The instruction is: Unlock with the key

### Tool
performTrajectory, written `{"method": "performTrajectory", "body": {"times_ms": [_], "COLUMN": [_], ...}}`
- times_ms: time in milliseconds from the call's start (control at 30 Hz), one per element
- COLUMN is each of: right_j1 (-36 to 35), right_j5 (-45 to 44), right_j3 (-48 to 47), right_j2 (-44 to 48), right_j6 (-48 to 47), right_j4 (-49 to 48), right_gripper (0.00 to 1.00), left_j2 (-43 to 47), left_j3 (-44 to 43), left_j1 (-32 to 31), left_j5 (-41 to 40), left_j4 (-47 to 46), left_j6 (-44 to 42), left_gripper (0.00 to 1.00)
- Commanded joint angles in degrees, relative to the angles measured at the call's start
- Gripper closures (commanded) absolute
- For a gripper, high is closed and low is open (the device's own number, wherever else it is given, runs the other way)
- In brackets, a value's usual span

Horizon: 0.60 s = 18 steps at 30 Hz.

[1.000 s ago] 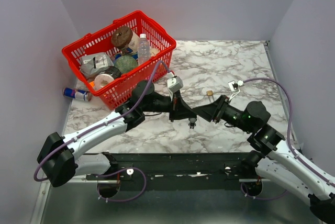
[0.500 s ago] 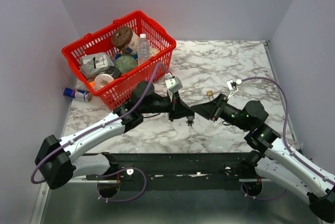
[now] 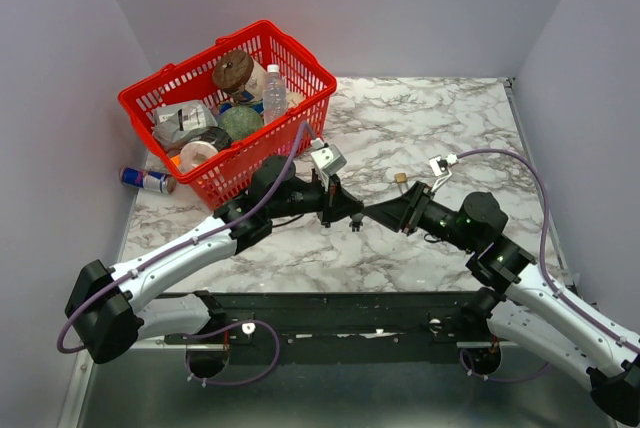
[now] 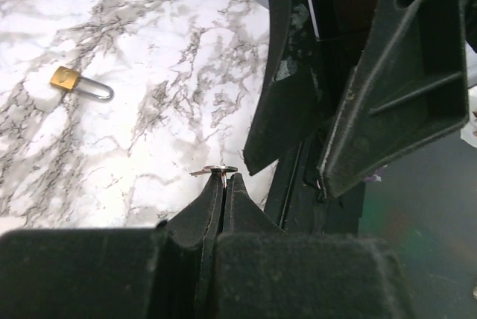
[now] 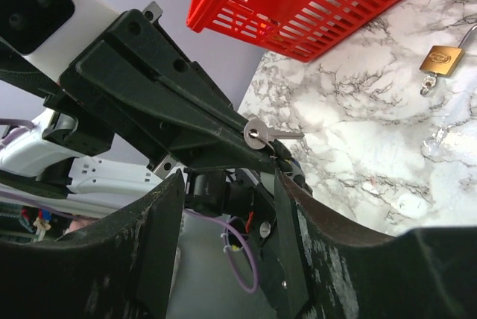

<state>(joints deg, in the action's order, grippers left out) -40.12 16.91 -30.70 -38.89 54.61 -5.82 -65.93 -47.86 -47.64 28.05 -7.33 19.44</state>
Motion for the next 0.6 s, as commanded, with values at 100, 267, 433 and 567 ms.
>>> {"method": "performTrajectory", "body": {"times_ms": [100,267,433,567], "right_j1": [-0.22,-0.22,-0.22,-0.22], "right_j5": [-0.03,-2.31,-4.51,-4.07], "right_j3": [0.11,0.11,-0.76,-1.73], "right_j2": [-1.18,-1.62,-2.41,-4.52], "right_j6": [0.24,-0.82,-1.87,-2.58], "right_j4": [-1.38,-2.35,-2.35,-2.52], "right_gripper": [0.41,0.43,0.44,0.46], "left_j2": [1.51,1.42,1.24,1.42], "left_j3": [-0.57,-0.66,-0.66,-0.66], "left_j1": [-0.17,-0.35,-0.44,-0.61], "left_j5": [-2.48,-2.04,-1.6,-1.16], "left_j4": [-0.58,-0.66,-0.84,-1.1], "left_j6": [-1.42,-1.69,-1.69,-1.69], "left_gripper": [1.0,1.0,1.0,1.0]}}
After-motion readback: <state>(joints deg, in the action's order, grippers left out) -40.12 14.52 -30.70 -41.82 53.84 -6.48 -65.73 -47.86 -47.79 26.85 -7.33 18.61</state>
